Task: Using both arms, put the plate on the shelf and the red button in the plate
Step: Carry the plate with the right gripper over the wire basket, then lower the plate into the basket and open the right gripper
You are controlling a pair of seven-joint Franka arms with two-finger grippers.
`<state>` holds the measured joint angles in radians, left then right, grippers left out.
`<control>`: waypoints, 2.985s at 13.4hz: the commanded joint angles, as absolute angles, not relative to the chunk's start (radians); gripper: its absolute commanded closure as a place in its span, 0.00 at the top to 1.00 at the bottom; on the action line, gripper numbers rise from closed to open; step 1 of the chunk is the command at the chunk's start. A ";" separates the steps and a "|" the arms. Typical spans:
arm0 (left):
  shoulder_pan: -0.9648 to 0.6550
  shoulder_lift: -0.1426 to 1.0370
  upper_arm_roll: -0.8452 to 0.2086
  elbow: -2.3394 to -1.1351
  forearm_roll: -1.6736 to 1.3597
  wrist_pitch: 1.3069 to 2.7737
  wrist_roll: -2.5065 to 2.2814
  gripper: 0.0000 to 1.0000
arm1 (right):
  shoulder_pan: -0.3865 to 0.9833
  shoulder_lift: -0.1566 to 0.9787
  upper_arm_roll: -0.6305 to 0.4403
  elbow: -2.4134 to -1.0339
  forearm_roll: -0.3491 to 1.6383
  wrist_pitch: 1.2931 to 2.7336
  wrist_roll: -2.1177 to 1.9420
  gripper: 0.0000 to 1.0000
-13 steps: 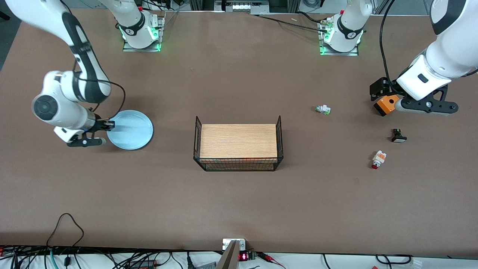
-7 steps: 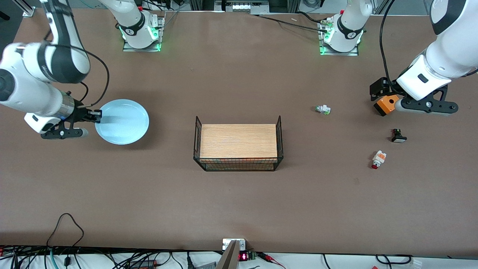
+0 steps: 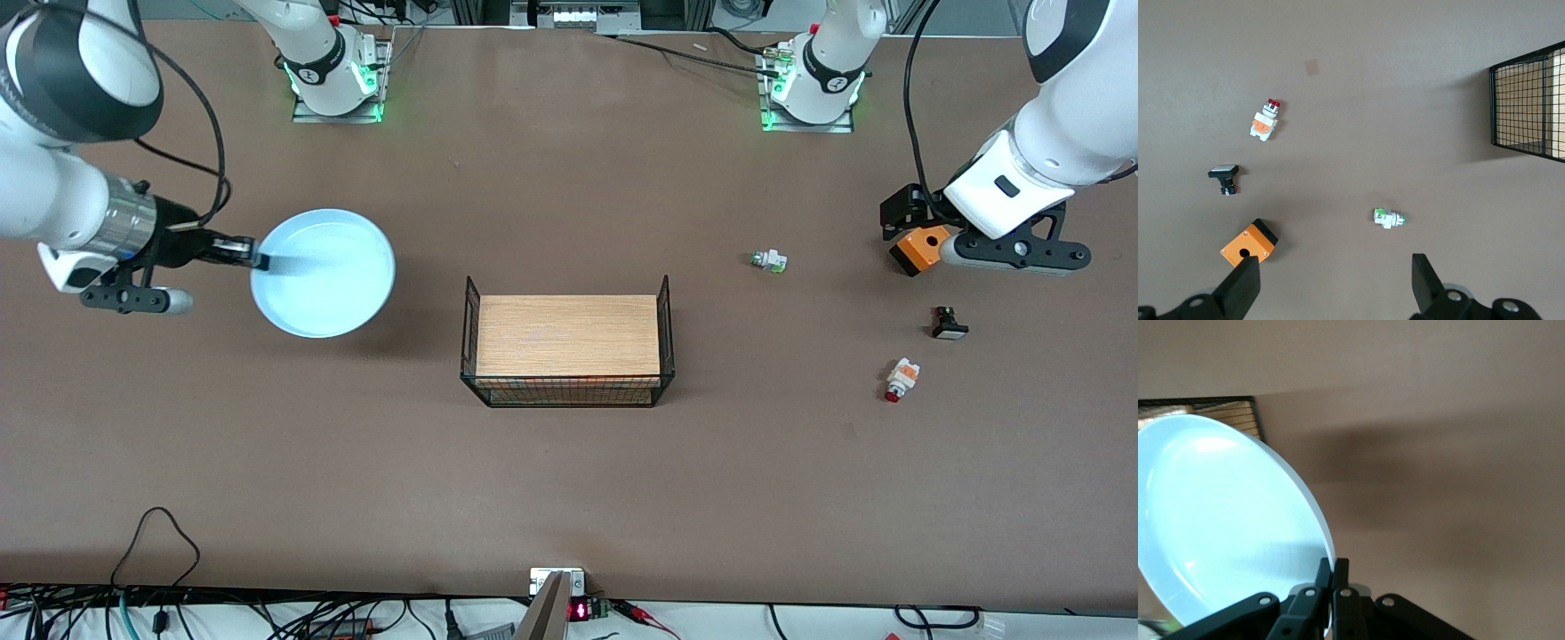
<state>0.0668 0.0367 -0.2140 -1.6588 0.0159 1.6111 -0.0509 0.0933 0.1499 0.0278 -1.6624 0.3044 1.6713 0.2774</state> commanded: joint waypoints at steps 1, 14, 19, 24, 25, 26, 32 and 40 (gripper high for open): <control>0.066 0.051 -0.218 -1.628 0.018 1.589 -0.046 1.00 | 0.207 0.169 0.025 -1.608 0.344 1.651 0.514 0.00; 0.066 0.051 -0.218 -1.628 0.018 1.589 -0.044 1.00 | 0.574 0.396 0.023 -1.519 0.390 2.043 1.250 0.00; 0.066 0.051 -0.218 -1.628 0.018 1.589 -0.044 1.00 | 0.577 0.442 0.017 -1.528 0.382 2.066 1.226 0.00; 0.066 0.051 -0.218 -1.628 0.018 1.589 -0.044 1.00 | 0.575 0.475 0.012 -1.536 0.377 2.115 1.192 0.00; 0.066 0.051 -0.218 -1.628 0.018 1.589 -0.044 1.00 | 0.575 0.480 0.011 -1.540 0.377 2.117 1.183 0.00; 0.067 0.051 -0.218 -1.628 0.018 1.589 -0.037 1.00 | 0.574 0.483 0.009 -1.548 0.377 2.129 1.175 0.00; 0.067 0.049 -0.215 -1.629 0.014 1.589 -0.043 1.00 | 0.568 0.477 -0.018 -1.562 0.373 2.126 1.163 1.00; 0.069 0.247 -0.215 -1.640 0.104 1.583 -0.031 1.00 | 0.565 0.378 -0.034 -1.546 0.364 2.094 1.144 1.00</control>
<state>0.0706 0.1650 -0.2120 -1.6667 0.0434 1.5941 -0.0496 0.5700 0.4408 -0.0232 -1.5427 0.3702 2.1259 1.1634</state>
